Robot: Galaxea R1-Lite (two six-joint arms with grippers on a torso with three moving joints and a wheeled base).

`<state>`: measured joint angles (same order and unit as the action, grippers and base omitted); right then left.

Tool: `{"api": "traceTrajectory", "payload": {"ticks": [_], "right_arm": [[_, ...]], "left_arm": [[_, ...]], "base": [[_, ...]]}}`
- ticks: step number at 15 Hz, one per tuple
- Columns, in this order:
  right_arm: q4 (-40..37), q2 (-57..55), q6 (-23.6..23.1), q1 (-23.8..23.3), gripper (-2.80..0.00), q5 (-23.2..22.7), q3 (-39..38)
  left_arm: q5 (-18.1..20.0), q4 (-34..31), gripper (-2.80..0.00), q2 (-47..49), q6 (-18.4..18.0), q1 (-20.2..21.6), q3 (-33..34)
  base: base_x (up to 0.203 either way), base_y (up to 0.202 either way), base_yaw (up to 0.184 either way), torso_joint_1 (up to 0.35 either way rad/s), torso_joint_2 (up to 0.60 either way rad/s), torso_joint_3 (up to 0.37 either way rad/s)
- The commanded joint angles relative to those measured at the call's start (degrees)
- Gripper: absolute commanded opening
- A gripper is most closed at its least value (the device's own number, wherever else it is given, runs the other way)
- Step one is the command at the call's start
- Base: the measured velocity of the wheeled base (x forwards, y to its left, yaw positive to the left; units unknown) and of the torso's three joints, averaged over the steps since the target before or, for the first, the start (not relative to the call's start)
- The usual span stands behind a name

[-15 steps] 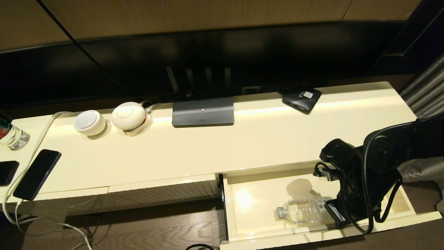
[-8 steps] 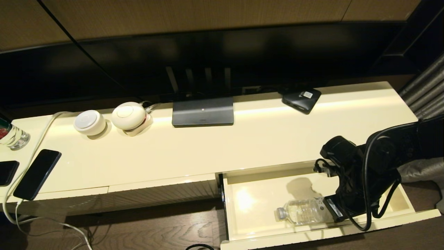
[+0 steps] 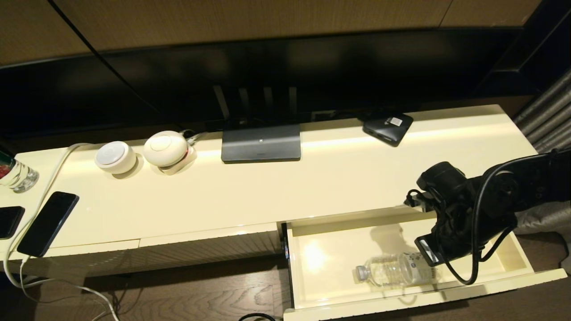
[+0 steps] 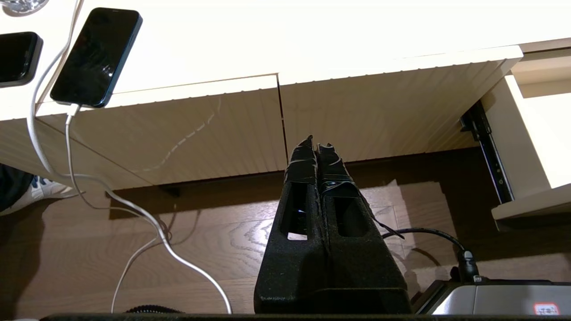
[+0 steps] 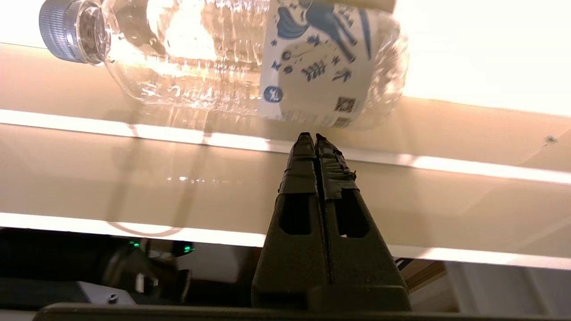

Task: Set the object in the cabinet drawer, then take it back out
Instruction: Open the drawer, then take the mineral water out of the drawer and put it on the table

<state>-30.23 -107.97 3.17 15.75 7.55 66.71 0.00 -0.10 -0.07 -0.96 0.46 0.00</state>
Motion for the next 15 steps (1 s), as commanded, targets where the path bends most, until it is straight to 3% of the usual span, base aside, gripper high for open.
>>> {"api": "traceTrajectory", "payload": {"ticks": [1,3,5,6,10,11,13,15], "right_arm": [[1.6,2.8,-12.0,-2.6,-2.80,0.5,-0.5],[3.2,4.5,-20.9,-4.6,-2.80,0.7,-0.7],[3.7,6.7,-35.0,-6.7,-2.80,0.3,-1.8],[3.9,7.6,-38.5,-7.4,-2.80,0.2,-2.6],[4.0,10.3,-65.1,-11.0,-2.80,-0.5,-5.1],[4.0,10.5,-69.1,-11.8,-2.80,-1.3,-5.3],[4.1,10.3,-72.2,-12.3,-2.80,-3.0,-5.3],[4.1,8.8,-89.0,-12.7,-2.80,-6.3,-4.8]], "left_arm": [[0.0,0.0,-2.80,0.1,0.0,0.0,0.2],[0.0,0.0,-2.80,0.1,0.0,0.0,0.2],[0.0,0.0,-2.80,0.1,0.0,0.0,0.2],[0.0,0.0,-2.80,0.1,0.0,0.0,0.2],[0.0,0.0,-2.80,0.1,0.0,0.0,0.2],[0.0,0.0,-2.80,0.1,0.0,0.0,0.2],[0.0,0.0,-2.80,0.1,0.0,0.1,0.2],[0.0,0.0,-2.80,0.1,0.0,0.0,0.2]], "base": [[0.000,0.000,0.000,0.000,0.00,0.000],[0.000,0.000,0.000,0.000,0.00,0.000],[0.000,0.000,0.000,0.000,0.00,0.000],[0.000,0.000,0.000,0.000,0.00,0.000],[0.000,0.000,0.000,0.000,0.00,0.000],[0.000,0.000,0.000,0.000,0.00,0.000],[0.000,0.000,0.000,0.000,0.00,0.000],[0.000,0.000,0.000,0.000,0.00,0.000]]}}
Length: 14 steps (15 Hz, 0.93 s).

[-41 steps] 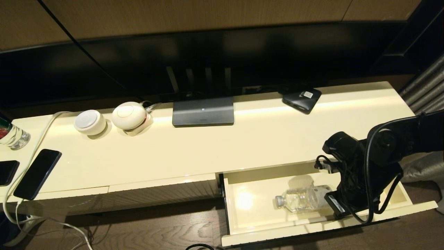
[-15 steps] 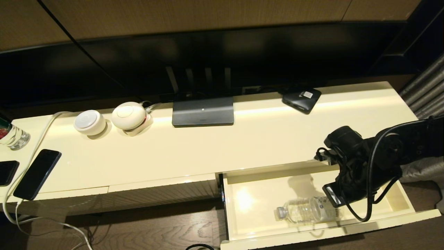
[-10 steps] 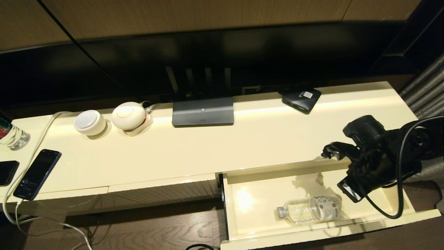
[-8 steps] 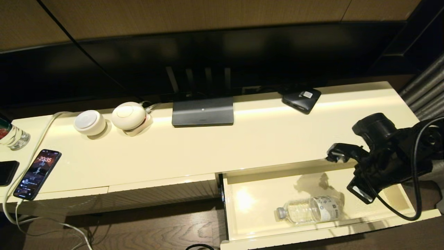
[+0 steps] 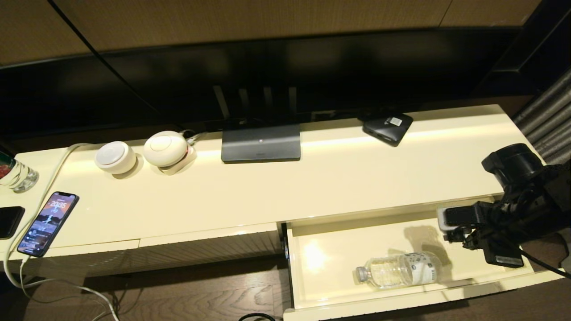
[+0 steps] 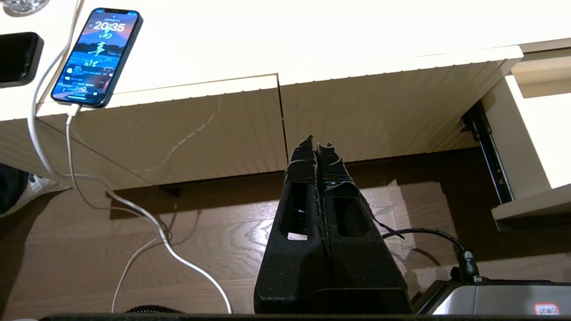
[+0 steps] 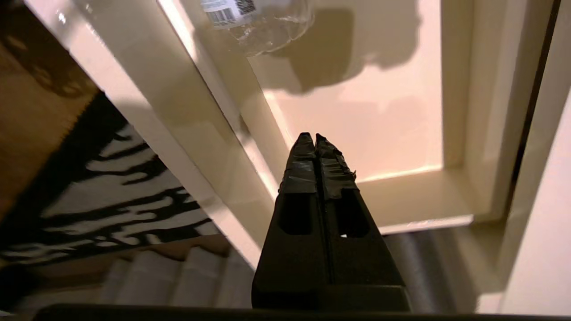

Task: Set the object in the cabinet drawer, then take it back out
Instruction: Take the mineral water out of the drawer and put it on the table

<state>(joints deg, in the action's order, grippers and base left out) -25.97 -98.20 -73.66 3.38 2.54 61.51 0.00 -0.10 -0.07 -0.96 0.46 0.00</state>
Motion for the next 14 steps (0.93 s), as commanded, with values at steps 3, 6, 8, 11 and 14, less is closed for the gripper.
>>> {"api": "traceTrajectory", "payload": {"ticks": [3,6,8,11,14], "right_arm": [[0.3,-5.8,-20.1,1.4,-2.80,-3.8,2.8],[4.0,-8.1,-22.0,3.2,-2.80,-7.0,3.5],[4.3,-9.4,-22.3,3.6,-2.80,-8.4,3.7],[5.7,-10.8,-22.1,3.9,-2.80,-9.4,4.4],[5.6,-12.3,-21.7,3.9,-2.80,-9.8,6.7]], "left_arm": [[0.0,0.0,-2.80,0.1,0.0,0.0,0.2],[0.0,0.0,-2.80,0.1,0.0,0.0,0.2],[0.0,0.0,-2.80,0.1,0.0,0.1,0.2],[0.0,0.0,-2.80,0.1,0.0,0.0,0.2],[0.0,0.0,-2.80,0.1,0.0,0.0,0.2]], "base": [[0.000,0.000,0.000,0.000,0.00,0.000],[0.000,0.000,0.000,0.000,0.00,0.000],[0.000,0.000,0.000,0.000,0.00,0.000],[0.000,0.000,0.000,0.000,0.00,0.000],[0.000,0.000,0.000,0.000,0.00,0.000]]}}
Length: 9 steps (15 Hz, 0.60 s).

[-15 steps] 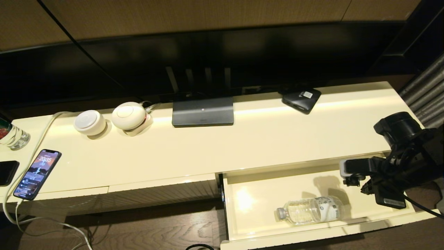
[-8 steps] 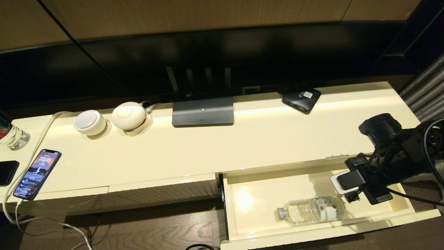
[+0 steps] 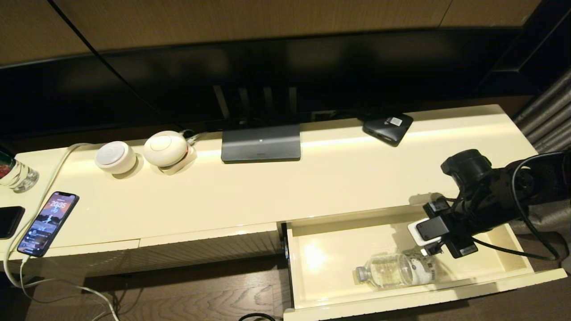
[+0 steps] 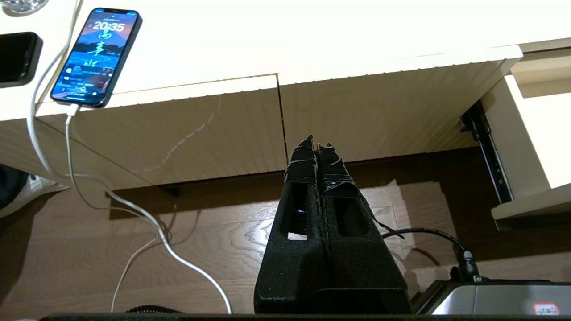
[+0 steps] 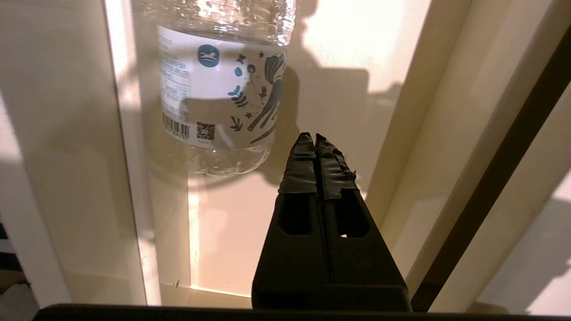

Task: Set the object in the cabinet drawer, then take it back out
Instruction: Take the mineral water out of the drawer and put it on the table

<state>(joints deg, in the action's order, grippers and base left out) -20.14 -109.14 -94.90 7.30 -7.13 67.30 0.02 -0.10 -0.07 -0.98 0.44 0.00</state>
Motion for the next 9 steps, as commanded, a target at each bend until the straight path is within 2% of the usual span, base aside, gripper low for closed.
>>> {"api": "traceTrajectory", "payload": {"ticks": [1,9], "right_arm": [[-0.2,-1.8,-0.4,0.0,-2.80,0.0,1.2],[-0.2,-5.0,3.9,-0.5,-2.80,0.6,4.7]], "left_arm": [[0.0,0.0,-2.80,0.1,0.0,0.0,0.2],[0.0,0.0,-2.80,0.1,0.0,0.1,0.2]], "base": [[0.000,0.000,0.000,0.000,0.00,0.000],[0.000,0.000,0.000,0.000,0.00,0.000]]}}
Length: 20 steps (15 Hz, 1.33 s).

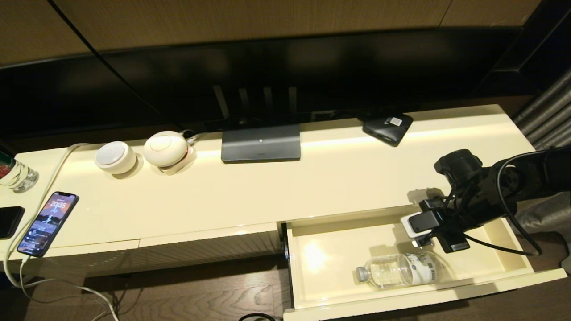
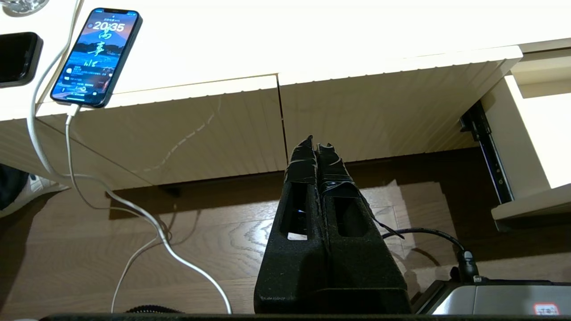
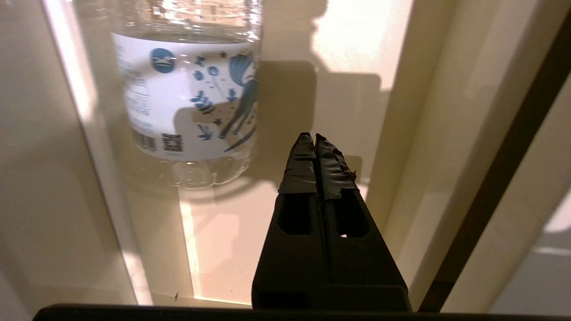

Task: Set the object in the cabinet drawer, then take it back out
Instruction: Take the mineral water out of the drawer and put it on the table

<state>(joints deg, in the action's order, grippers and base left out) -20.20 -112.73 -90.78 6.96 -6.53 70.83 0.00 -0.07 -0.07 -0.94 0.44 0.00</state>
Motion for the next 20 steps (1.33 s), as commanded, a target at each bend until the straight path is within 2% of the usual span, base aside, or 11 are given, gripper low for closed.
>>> {"api": "traceTrajectory", "payload": {"ticks": [1,3,4,13,20], "right_arm": [[-0.1,-2.0,-0.2,-0.3,-2.80,0.0,2.1],[-0.1,-2.6,-0.6,-0.7,-2.80,0.0,2.8],[-0.4,-2.9,-0.8,-0.8,0.00,0.1,3.2],[-0.7,-5.5,-0.5,-1.3,0.00,0.1,6.6],[-0.7,-6.4,-0.5,-1.2,0.00,0.1,6.3]], "left_arm": [[0.0,0.0,-2.80,0.1,0.0,0.0,0.2],[0.0,0.0,-2.80,0.1,0.0,0.1,0.2],[0.0,0.0,-2.80,0.1,0.0,0.1,0.2],[0.0,0.0,-2.80,0.1,0.0,0.0,0.2],[0.0,0.0,-2.80,0.1,0.0,0.0,0.2]], "base": [[0.000,0.000,0.000,0.000,0.00,0.000],[0.000,0.000,0.000,0.000,0.00,0.000],[0.000,0.000,0.000,0.000,0.00,0.000],[0.000,0.000,0.000,0.000,0.00,0.000],[0.000,0.000,0.000,0.000,0.00,0.000]]}}
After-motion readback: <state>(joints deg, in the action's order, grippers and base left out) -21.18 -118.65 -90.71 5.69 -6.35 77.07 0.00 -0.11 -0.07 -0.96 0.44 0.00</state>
